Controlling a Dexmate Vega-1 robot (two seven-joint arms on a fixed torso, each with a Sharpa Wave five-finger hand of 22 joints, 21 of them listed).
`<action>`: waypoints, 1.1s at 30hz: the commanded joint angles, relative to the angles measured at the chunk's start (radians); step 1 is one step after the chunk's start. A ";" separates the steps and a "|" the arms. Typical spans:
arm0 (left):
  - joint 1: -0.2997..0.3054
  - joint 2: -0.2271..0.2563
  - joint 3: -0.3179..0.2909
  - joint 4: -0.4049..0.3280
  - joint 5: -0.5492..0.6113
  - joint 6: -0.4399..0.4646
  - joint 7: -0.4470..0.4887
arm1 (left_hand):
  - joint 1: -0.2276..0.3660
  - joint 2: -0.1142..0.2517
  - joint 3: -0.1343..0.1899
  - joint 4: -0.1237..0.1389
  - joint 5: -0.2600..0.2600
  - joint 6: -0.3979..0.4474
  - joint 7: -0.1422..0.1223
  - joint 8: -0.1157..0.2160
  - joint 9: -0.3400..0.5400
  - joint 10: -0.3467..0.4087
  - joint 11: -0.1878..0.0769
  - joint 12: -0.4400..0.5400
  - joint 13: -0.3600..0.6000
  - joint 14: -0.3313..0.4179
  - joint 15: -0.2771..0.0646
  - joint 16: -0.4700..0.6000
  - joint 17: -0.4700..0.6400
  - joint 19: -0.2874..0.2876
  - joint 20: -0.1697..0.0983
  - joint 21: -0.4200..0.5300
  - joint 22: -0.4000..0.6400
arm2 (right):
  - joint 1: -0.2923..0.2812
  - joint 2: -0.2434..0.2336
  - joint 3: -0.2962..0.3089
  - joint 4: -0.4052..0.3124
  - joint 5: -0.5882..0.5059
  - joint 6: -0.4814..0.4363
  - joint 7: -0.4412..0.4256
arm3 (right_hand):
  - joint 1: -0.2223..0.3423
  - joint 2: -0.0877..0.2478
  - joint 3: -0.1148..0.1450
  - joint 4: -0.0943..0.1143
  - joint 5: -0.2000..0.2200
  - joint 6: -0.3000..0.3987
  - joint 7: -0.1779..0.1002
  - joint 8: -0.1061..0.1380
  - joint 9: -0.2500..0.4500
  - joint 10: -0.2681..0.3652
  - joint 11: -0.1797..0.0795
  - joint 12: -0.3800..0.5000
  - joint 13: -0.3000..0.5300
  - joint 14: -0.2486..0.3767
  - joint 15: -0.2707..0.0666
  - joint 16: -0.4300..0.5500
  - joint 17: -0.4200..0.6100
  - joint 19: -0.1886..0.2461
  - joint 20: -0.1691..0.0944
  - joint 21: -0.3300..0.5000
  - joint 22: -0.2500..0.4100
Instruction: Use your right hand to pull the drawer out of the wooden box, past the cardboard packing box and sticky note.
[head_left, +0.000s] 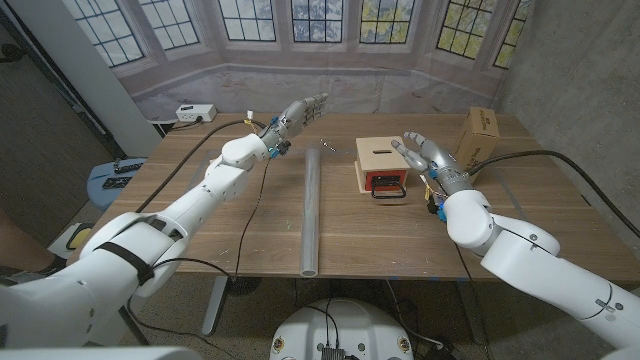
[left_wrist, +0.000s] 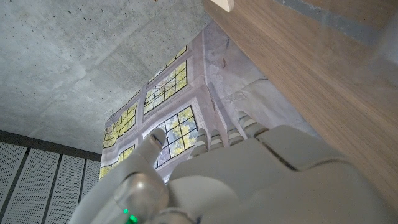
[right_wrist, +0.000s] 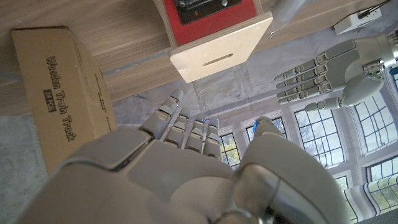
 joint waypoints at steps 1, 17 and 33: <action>-0.072 -0.034 0.028 0.096 0.034 -0.067 -0.056 | 0.014 -0.002 -0.001 -0.006 0.006 0.002 0.000 -0.001 0.004 0.002 -0.004 0.001 0.004 0.002 0.000 0.000 0.004 0.005 0.003 0.000 0.004 | 0.095 -0.027 -0.134 -0.079 -0.087 -0.199 0.038 | -0.007 0.001 0.002 -0.007 -0.001 0.006 0.000 0.000 0.003 0.003 0.002 0.002 0.004 0.002 -0.070 0.008 0.003 -0.012 -0.043 -0.003 0.002; -0.108 -0.055 0.055 0.142 0.069 -0.115 -0.086 | 0.018 -0.002 -0.005 -0.009 0.005 0.003 -0.002 -0.001 0.004 0.002 -0.008 -0.001 0.004 0.002 -0.001 0.000 0.004 0.006 0.002 -0.001 0.004 | 0.294 -0.083 -0.374 -0.180 -0.155 -0.437 0.111 | -0.014 -0.001 0.001 -0.011 -0.002 0.012 -0.001 0.003 0.003 0.006 -0.004 0.003 0.003 0.003 -0.068 0.008 0.001 -0.032 -0.039 -0.005 0.002; -0.111 -0.060 0.063 0.151 0.074 -0.118 -0.098 | 0.018 0.000 -0.010 -0.008 0.004 0.006 -0.006 0.000 0.004 0.005 -0.009 -0.001 0.004 0.003 -0.004 0.001 0.005 0.005 0.003 -0.001 0.004 | 0.477 -0.089 -0.656 -0.178 -0.479 -0.532 0.420 | -0.040 -0.003 -0.007 -0.001 -0.003 0.022 0.001 0.005 0.003 0.016 -0.004 0.007 0.003 0.005 -0.065 0.010 0.004 -0.037 -0.035 -0.001 0.002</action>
